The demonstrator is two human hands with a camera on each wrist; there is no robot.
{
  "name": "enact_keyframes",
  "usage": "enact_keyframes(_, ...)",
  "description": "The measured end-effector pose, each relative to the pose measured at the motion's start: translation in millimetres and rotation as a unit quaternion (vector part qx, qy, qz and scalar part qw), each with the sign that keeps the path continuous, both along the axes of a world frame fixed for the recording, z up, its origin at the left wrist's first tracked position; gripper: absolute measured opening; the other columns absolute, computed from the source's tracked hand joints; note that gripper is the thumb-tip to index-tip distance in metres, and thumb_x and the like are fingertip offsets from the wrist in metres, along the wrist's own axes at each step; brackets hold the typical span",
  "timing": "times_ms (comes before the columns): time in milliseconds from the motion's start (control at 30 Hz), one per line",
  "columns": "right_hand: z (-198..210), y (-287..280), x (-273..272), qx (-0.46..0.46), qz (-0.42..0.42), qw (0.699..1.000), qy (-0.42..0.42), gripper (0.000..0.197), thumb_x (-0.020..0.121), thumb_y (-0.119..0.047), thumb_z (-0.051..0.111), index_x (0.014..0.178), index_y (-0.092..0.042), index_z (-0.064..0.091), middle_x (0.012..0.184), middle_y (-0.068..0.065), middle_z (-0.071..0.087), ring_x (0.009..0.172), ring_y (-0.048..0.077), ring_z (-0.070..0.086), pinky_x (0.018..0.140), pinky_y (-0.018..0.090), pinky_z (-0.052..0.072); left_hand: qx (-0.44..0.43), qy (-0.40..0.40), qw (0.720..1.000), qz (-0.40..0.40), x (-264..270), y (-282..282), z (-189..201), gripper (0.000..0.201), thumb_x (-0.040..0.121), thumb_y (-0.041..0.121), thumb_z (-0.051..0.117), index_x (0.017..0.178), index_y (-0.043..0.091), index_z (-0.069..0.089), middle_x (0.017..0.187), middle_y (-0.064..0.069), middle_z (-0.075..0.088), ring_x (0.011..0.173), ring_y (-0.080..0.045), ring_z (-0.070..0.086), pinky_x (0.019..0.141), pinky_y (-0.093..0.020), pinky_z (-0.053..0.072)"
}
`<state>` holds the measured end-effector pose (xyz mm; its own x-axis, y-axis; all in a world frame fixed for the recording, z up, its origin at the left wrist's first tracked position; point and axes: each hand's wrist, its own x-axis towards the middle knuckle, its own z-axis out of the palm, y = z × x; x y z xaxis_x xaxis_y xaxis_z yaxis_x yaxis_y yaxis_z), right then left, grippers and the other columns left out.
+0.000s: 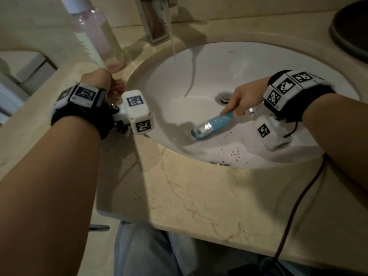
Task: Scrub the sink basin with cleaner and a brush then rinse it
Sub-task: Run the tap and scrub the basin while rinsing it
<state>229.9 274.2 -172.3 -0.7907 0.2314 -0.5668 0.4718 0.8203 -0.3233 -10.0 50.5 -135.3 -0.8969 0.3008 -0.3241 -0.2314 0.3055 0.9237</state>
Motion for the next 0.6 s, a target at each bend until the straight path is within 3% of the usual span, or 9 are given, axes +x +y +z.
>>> enact_keyframes(100,4,-11,2,-0.133,0.011,0.983,-0.127,0.037,0.088,-0.003,0.058,0.104,-0.035,0.068,0.078,-0.005,0.068,0.068,0.001,0.055,0.064,0.009,0.042,-0.009,0.013,1.000,0.013,-1,0,0,0.027,0.087,0.001,0.026,0.072,0.002,0.049,0.034,0.000,0.053,0.023,-0.007,0.041,0.036,-0.016,0.029)
enact_keyframes(167,4,-15,1,-0.091,0.022,0.985,-0.144,0.040,0.089,-0.002,0.056,0.108,-0.036,0.063,0.063,-0.014,0.067,0.056,-0.004,0.056,0.054,0.006,0.043,-0.025,0.017,0.999,0.011,-1,1,0,0.029,0.089,0.001,0.027,0.070,0.003,0.049,0.033,0.001,0.054,0.024,-0.007,0.044,0.043,-0.019,0.032)
enact_keyframes(267,3,-12,2,0.064,0.015,0.995,-0.068,0.043,0.087,-0.004,0.054,0.121,-0.030,0.063,0.076,-0.010,0.063,0.067,0.003,0.051,0.054,0.008,0.039,-0.035,0.021,0.999,0.010,-1,1,-1,0.032,0.090,0.002,0.027,0.066,0.004,0.048,0.039,-0.001,0.058,0.024,-0.005,0.046,0.048,-0.018,0.033)
enact_keyframes(367,3,-4,4,0.114,-0.027,0.992,0.043,0.042,0.091,-0.005,0.050,0.130,-0.018,0.057,0.093,0.000,0.064,0.076,0.009,0.048,0.060,0.017,0.036,-0.038,0.033,0.998,0.022,-1,0,-1,0.031,0.088,0.002,0.029,0.066,0.005,0.051,0.038,0.002,0.059,0.027,-0.005,0.050,0.049,-0.019,0.038)
enact_keyframes(433,6,-2,5,0.074,-0.023,0.996,0.052,0.041,0.091,-0.005,0.052,0.129,-0.019,0.058,0.094,-0.002,0.062,0.074,0.008,0.048,0.064,0.012,0.037,-0.037,0.037,0.998,0.026,1,-1,-1,0.031,0.088,0.002,0.030,0.066,0.005,0.052,0.035,0.003,0.057,0.027,-0.004,0.050,0.051,-0.019,0.039)
enact_keyframes(500,8,-7,6,0.006,0.014,1.000,-0.020,0.042,0.089,-0.004,0.055,0.124,-0.025,0.061,0.089,-0.009,0.064,0.072,0.003,0.050,0.068,0.008,0.039,-0.031,0.037,0.998,0.028,2,0,-2,0.029,0.089,0.003,0.034,0.067,0.005,0.053,0.034,0.003,0.057,0.028,-0.005,0.049,0.050,-0.019,0.038)
enact_keyframes(600,8,-16,6,-0.080,0.001,0.991,-0.110,0.042,0.089,0.002,0.054,0.126,-0.018,0.060,0.066,-0.011,0.065,0.060,0.000,0.054,0.057,0.005,0.042,-0.032,0.037,0.998,0.027,5,1,-1,0.029,0.090,0.004,0.033,0.067,0.006,0.051,0.033,0.005,0.055,0.027,-0.004,0.048,0.047,-0.018,0.037)
